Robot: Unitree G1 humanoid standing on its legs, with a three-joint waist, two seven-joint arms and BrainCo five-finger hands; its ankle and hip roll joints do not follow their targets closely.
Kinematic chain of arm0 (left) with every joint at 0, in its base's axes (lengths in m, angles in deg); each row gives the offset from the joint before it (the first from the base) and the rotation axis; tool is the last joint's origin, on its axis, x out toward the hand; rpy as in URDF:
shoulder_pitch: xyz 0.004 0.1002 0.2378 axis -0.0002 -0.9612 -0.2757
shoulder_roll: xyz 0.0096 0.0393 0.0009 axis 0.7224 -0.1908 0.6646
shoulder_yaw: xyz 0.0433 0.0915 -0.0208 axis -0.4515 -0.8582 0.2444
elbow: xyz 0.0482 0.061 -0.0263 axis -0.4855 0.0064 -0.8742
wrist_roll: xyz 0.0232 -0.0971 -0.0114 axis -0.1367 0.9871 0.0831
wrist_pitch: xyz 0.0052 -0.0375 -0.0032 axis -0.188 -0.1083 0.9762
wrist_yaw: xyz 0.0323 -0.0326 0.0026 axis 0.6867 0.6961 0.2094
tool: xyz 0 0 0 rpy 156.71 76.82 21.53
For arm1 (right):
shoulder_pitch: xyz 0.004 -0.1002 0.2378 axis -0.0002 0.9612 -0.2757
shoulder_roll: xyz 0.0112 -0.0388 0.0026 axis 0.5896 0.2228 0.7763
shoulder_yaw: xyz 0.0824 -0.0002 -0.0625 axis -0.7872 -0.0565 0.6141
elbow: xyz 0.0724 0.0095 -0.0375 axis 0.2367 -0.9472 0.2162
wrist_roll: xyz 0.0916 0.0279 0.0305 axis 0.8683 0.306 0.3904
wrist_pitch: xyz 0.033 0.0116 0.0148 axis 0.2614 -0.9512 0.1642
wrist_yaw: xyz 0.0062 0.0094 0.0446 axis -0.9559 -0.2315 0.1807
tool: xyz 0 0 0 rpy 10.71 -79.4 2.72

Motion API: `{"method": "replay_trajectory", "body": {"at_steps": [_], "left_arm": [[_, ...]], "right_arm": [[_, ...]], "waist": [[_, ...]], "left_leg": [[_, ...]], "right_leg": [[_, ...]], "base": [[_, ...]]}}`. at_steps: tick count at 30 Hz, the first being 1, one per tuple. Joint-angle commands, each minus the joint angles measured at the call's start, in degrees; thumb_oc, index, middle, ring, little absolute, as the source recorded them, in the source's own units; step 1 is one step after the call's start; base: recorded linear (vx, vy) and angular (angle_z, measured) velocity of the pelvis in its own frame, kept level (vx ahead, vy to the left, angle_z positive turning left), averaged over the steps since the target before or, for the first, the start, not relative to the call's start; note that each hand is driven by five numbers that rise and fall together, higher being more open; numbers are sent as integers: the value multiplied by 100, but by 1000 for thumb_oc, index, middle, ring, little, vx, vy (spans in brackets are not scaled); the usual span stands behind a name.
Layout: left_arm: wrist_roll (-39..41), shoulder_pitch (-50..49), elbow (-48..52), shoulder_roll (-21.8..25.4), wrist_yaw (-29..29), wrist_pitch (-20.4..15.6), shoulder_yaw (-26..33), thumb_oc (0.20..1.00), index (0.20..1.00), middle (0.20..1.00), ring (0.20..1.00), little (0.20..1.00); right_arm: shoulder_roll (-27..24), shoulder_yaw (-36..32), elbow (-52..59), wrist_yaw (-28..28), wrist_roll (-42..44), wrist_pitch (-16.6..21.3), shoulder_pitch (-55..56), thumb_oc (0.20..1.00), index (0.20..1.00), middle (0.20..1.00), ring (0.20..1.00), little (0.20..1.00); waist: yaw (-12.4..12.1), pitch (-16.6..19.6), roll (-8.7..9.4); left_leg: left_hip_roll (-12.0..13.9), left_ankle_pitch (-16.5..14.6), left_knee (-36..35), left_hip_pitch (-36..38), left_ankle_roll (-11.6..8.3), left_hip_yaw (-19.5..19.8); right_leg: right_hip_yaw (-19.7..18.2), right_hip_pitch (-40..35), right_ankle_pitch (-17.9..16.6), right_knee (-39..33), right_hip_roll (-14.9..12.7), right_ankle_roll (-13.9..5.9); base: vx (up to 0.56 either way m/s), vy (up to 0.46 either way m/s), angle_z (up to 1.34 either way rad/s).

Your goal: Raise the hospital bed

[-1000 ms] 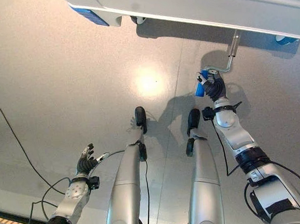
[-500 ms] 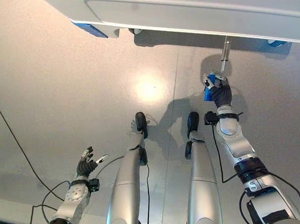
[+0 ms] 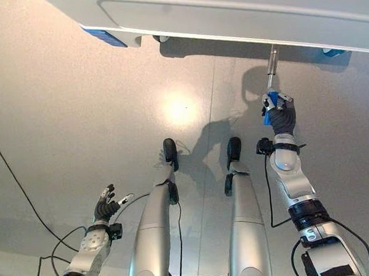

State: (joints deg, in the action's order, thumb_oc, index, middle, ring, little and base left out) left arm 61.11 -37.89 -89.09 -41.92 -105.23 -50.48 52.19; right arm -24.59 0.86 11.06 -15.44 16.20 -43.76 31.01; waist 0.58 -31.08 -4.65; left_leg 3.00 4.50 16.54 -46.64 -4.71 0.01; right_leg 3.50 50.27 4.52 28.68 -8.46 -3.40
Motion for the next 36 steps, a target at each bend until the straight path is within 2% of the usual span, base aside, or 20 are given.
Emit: {"method": "replay_trajectory", "body": {"at_steps": [1, 4, 6, 13, 16, 25, 28, 31, 36], "left_arm": [[-111, -552, -5, 31, -178, -34, 251, 1000, 1000, 1000, 1000, 1000], [-103, -559, -19, 35, -204, -37, 261, 1000, 1000, 1000, 1000, 1000], [-122, -586, 36, 55, -244, -41, 261, 1000, 1000, 1000, 1000, 1000], [-90, -635, 170, 111, -281, -70, 231, 1000, 1000, 1000, 1000, 1000], [-14, -624, 299, 151, -313, -97, 155, 1000, 1000, 1000, 1000, 1000], [89, -616, 378, 141, -432, -124, 23, 1000, 1000, 1000, 1000, 1000], [147, -535, 423, 173, -428, -139, -111, 1000, 1000, 1000, 1000, 1000], [171, -527, 512, 192, -422, -161, -190, 1000, 1000, 1000, 1000, 1000], [232, -431, 637, 221, -346, -177, -422, 1000, 1000, 1000, 1000, 1000]], "right_arm": [[-603, -1368, 526, -873, -218, 736, -116, 200, 200, 200, 200, 200], [-626, -1455, 392, -960, -220, 697, -53, 200, 200, 200, 200, 200], [-718, -1528, 107, -1151, -374, 534, -24, 200, 200, 200, 200, 200], [-928, -1403, -817, -1232, -472, 175, -209, 200, 200, 200, 200, 200], [-1162, -1077, -1769, -1251, -565, -128, -621, 200, 200, 200, 200, 200], [-1382, -396, -3159, -1156, -596, -429, -1468, 200, 200, 200, 200, 200], [-1507, 93, -4207, -905, -594, -633, -1979, 200, 200, 200, 200, 200], [-1551, 352, -4628, -746, -594, -711, -2244, 200, 200, 200, 200, 200], [-1607, 835, -5598, -381, -680, -903, -2786, 200, 200, 200, 200, 200]], "waist": [[90, 129, 70], [93, 129, 83], [92, 129, 89], [57, 129, 87], [12, 129, 78], [-40, 129, 44], [-101, 129, -15], [-130, 129, -59], [-276, 129, -248]], "left_leg": [[-75, -208, 407, 27, 4, 2], [-85, -224, 434, 4, 7, 8], [-98, -237, 451, -33, 12, 10], [-103, -263, 527, -152, 15, 12], [-104, -266, 555, -268, 20, 0], [-97, -323, 719, -601, 69, 17], [-87, -332, 807, -755, 60, 20], [-79, -331, 855, -840, 54, 24], [-77, -302, 903, -998, 33, 55]], "right_leg": [[-248, -124, -386, -190, 77, -449], [-261, -104, -382, -176, 77, -447], [-266, -84, -378, -173, 70, -445], [-272, 29, -377, -102, 60, -433], [-264, 143, -380, -82, 69, -419], [-267, 485, -361, 91, 99, -382], [-247, 650, -335, 204, 92, -368], [-242, 720, -318, 245, 82, -356], [-201, 911, -270, 376, 75, -332]], "base": [[0, 0, 0], [0, 0, 0], [0, 0, 0], [0, 0, 0], [0, 0, 0], [2, -2, -1], [0, 0, 0], [0, 0, 0], [0, 0, 0]]}}
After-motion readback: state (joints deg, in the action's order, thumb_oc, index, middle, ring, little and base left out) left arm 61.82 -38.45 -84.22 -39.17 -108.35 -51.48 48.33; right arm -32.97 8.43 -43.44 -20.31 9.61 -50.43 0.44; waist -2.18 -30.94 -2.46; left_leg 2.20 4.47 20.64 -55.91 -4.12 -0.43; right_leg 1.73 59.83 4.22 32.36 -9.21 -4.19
